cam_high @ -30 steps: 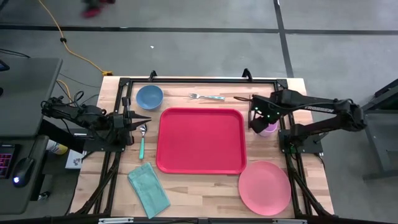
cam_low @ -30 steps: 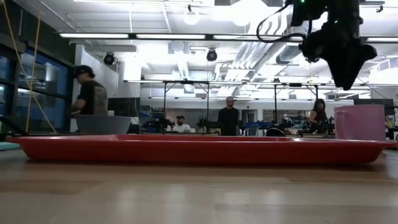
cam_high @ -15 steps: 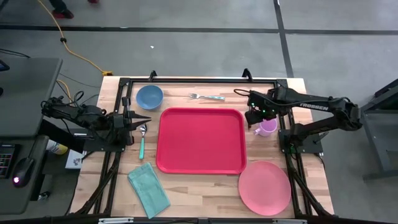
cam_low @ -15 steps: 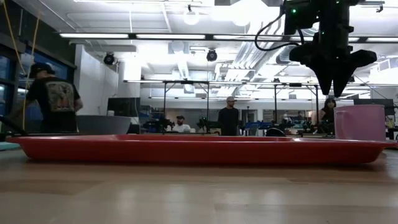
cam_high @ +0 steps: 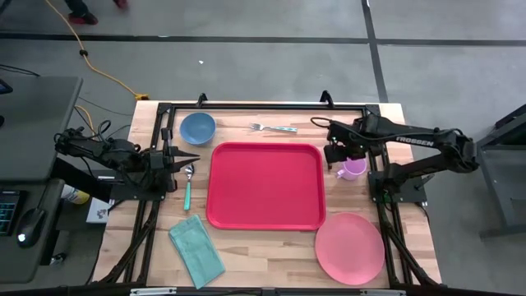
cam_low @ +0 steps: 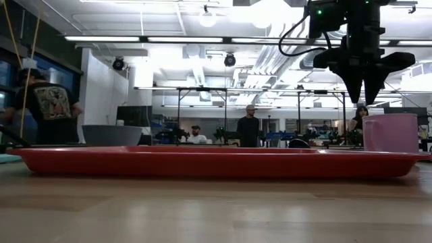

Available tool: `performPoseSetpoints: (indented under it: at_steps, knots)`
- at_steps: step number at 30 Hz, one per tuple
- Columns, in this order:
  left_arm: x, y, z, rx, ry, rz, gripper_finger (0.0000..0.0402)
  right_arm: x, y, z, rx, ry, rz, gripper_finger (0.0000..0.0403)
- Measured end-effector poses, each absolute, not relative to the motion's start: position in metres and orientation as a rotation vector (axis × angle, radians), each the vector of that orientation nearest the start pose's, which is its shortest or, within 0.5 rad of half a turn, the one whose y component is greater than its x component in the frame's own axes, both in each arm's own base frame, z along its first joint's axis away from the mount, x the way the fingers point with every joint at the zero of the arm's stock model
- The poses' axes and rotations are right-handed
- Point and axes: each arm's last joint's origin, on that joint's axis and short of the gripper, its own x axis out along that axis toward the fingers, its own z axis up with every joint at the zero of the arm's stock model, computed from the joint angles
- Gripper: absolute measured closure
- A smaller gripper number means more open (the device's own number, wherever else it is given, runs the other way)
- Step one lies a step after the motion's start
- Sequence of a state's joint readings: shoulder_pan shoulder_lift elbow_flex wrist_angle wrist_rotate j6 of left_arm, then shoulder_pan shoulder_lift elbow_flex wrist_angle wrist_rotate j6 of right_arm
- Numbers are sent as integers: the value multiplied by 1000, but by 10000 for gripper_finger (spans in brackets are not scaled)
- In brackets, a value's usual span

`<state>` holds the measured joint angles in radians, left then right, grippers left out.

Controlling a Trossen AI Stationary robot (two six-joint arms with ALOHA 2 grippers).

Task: Set up tray
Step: Put the purple cup on the red tray

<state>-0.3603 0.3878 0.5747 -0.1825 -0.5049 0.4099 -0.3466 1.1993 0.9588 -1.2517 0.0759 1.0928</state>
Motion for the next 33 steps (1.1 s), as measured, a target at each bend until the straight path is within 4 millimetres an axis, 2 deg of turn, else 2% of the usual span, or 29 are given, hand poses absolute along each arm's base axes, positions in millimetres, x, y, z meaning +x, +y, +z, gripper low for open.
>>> performPoseSetpoints:
  at_steps: [10,20,33]
  knots:
    - [97,-22,307,417,38,141,341,174,-65,252,1102,1145,-1170,276]
    - [97,-22,305,424,54,138,341,188,-70,236,1109,1206,-1213,276]
    - [97,-22,305,431,54,138,341,184,-68,236,1153,1226,-1279,276]
